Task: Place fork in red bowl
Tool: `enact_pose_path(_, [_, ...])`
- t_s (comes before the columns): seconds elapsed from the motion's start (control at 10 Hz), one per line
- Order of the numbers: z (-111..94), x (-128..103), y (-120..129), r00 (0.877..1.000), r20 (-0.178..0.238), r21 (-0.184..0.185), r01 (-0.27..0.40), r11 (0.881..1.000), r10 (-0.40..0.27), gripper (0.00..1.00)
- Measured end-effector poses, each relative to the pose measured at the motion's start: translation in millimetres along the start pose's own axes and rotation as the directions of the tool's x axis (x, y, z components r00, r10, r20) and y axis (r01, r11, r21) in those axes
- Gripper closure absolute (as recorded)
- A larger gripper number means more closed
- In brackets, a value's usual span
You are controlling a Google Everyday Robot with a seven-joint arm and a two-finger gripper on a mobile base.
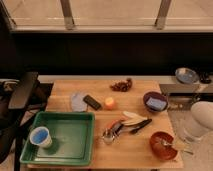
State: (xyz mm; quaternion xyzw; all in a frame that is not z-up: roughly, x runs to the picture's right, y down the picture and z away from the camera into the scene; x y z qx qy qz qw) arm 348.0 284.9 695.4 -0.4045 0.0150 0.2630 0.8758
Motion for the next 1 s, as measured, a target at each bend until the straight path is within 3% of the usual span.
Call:
enact_pose_path(0.3, [3.7, -6.2, 4.8, 1.000, -0.002, -0.009, 0.012, 1.000, -0.012, 0.28])
enact_pose_path(0.4, [4.0, -7.0, 5.5, 1.000, -0.003, -0.010, 0.014, 1.000, -0.014, 0.22])
enact_pose_path(0.7, [-9.3, -15.5, 6.5, 0.999, 0.018, 0.012, 0.036, 0.999, -0.036, 0.20])
enact_pose_path(1.0, [-43.1, -29.3, 4.1, 0.997, 0.055, 0.092, 0.049, 0.995, -0.054, 0.20])
